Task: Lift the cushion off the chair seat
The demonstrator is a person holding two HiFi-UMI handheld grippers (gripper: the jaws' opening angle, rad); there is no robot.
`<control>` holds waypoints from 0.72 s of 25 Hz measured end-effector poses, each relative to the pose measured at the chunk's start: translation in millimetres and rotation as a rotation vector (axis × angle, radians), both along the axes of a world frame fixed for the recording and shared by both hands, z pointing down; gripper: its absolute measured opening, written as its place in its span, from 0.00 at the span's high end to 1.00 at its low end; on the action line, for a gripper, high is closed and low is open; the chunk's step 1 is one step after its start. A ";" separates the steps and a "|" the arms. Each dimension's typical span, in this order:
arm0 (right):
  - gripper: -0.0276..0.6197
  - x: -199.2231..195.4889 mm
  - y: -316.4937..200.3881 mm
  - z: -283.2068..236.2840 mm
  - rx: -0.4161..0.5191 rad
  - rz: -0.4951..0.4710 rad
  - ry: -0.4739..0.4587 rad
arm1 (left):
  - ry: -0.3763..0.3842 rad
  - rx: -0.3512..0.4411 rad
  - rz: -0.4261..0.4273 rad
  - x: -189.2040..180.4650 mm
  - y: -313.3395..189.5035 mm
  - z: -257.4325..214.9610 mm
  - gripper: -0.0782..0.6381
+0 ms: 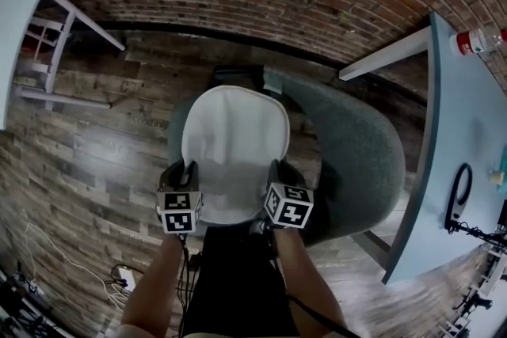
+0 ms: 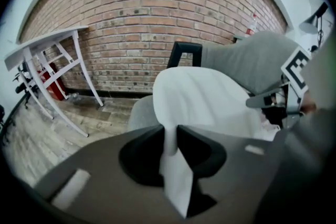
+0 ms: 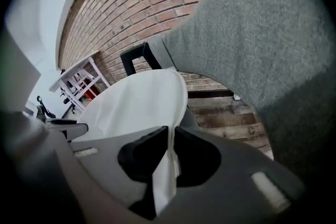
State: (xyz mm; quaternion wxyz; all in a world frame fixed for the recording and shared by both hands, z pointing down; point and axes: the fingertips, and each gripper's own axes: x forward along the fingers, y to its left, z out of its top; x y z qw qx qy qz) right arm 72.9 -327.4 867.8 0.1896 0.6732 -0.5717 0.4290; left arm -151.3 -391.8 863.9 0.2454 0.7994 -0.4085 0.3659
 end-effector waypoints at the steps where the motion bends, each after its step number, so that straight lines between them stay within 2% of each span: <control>1: 0.90 -1.0 -0.3 -8.5 0.008 -0.009 0.001 | 0.001 0.009 -0.005 -1.7 1.1 -7.5 0.79; 6: 0.90 1.6 -4.5 -62.6 0.070 -0.045 0.013 | 0.018 0.058 -0.040 -3.7 3.4 -55.0 0.79; 12: 0.90 6.5 -3.7 -140.0 0.162 -0.075 0.014 | 0.035 0.169 -0.063 -0.2 10.0 -135.5 0.79; 18: 0.90 6.1 24.1 -232.8 0.240 -0.124 0.045 | 0.073 0.246 -0.080 -3.7 46.1 -220.7 0.79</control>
